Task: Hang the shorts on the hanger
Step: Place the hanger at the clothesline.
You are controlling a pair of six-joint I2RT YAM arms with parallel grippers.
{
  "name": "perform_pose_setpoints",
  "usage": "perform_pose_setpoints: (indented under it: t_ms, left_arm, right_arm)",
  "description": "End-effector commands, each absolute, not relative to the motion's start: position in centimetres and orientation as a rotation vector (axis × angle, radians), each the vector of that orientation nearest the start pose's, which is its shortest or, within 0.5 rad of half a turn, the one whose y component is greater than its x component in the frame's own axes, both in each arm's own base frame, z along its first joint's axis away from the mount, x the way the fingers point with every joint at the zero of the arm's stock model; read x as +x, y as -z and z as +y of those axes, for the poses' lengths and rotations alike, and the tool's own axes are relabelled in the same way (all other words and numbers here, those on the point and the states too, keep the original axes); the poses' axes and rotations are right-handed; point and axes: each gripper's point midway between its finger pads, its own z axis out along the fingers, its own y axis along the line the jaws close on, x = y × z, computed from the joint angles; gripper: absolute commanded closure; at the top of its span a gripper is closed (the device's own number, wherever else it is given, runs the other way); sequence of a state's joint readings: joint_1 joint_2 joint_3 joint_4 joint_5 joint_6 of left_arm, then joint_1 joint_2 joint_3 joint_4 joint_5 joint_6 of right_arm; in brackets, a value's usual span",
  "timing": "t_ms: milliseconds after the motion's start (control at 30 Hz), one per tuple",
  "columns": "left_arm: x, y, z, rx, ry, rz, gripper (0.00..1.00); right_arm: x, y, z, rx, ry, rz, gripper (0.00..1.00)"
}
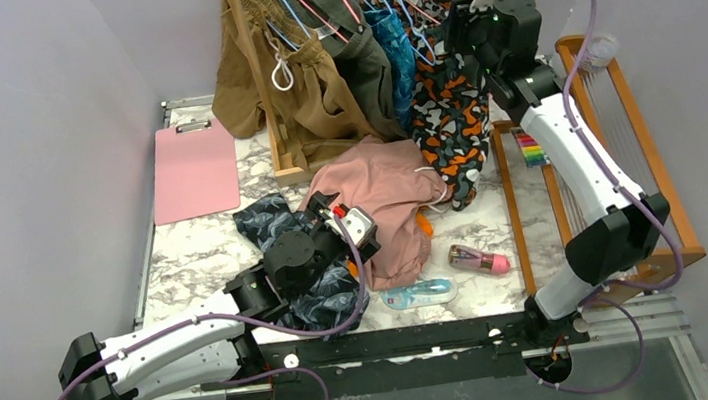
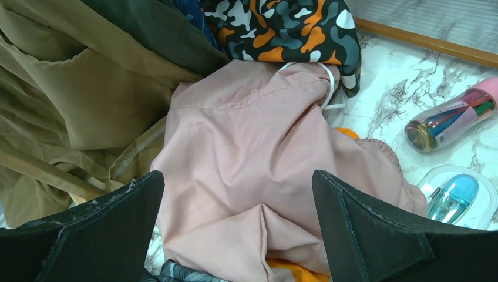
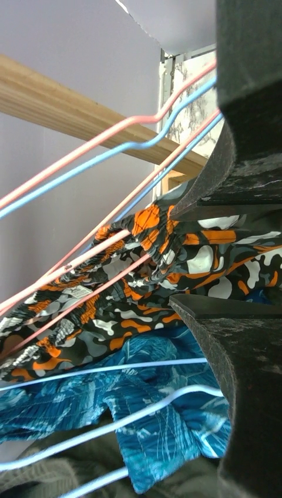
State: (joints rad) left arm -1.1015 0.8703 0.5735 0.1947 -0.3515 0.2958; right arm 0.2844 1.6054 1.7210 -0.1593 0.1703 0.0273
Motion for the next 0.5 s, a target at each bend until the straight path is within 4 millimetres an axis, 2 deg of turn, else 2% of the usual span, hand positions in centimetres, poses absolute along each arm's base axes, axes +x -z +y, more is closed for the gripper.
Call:
perform_pose_setpoints:
  t_ms: [0,133,467]
  left_arm:
    - [20.9,-25.7,-26.6,0.836,0.368,1.398,0.01]
    - [20.8,-25.9,-26.5,0.829,0.375,1.391,0.01]
    - [20.6,-25.6,-26.8,0.846,0.379,1.395,0.01]
  right_arm:
    - [47.3,-45.2,10.5,-0.03,-0.136,1.533,0.48]
    - [47.0,-45.2,9.9,-0.036,-0.148,1.557,0.47]
    - [48.6,-40.1,10.1,-0.054,-0.173,1.687,0.52]
